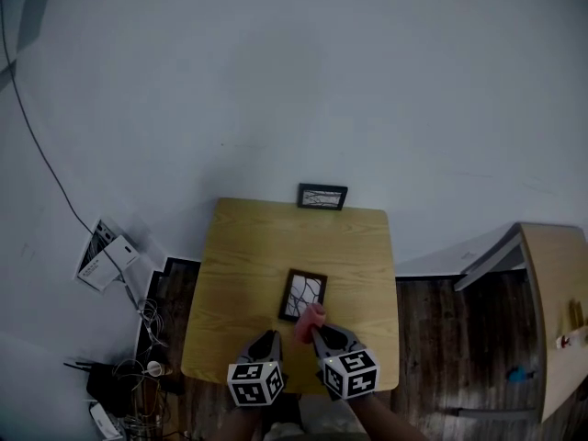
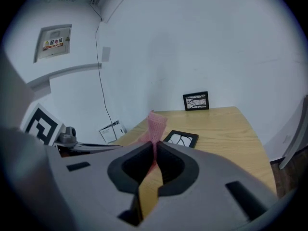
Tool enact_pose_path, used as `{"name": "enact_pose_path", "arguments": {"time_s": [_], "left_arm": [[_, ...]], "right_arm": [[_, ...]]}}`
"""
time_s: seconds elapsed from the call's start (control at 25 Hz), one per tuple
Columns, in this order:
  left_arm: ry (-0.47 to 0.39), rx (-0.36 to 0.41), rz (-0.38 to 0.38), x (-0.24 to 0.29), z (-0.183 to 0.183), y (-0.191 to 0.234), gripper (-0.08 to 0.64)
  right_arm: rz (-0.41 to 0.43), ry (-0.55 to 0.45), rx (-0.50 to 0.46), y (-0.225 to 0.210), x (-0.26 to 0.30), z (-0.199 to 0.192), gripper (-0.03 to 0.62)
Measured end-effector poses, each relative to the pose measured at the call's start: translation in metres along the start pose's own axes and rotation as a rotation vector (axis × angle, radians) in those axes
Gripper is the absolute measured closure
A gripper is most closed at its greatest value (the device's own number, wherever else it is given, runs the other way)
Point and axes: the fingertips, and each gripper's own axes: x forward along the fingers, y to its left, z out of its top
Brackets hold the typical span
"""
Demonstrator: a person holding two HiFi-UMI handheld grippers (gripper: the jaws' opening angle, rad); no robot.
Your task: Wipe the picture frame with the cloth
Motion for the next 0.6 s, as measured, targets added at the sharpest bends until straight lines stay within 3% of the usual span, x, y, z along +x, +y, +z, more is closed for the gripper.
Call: {"name": "enact_pose_path", "arguments": {"time_s": [0.36, 0.6], "left_arm": [[-0.033, 0.034, -0.06, -0.083, -0.015, -0.02, 0.554], [-0.077, 0.007, -0.096, -0.136, -0.024, -0.025, 0.557]], "right_arm": [[0.013, -0.095, -0.004, 0.062, -0.072, -0.004, 0.575], [0.022, -0.149, -0.023, 0.099, -0.112, -0.011, 0.576]]}}
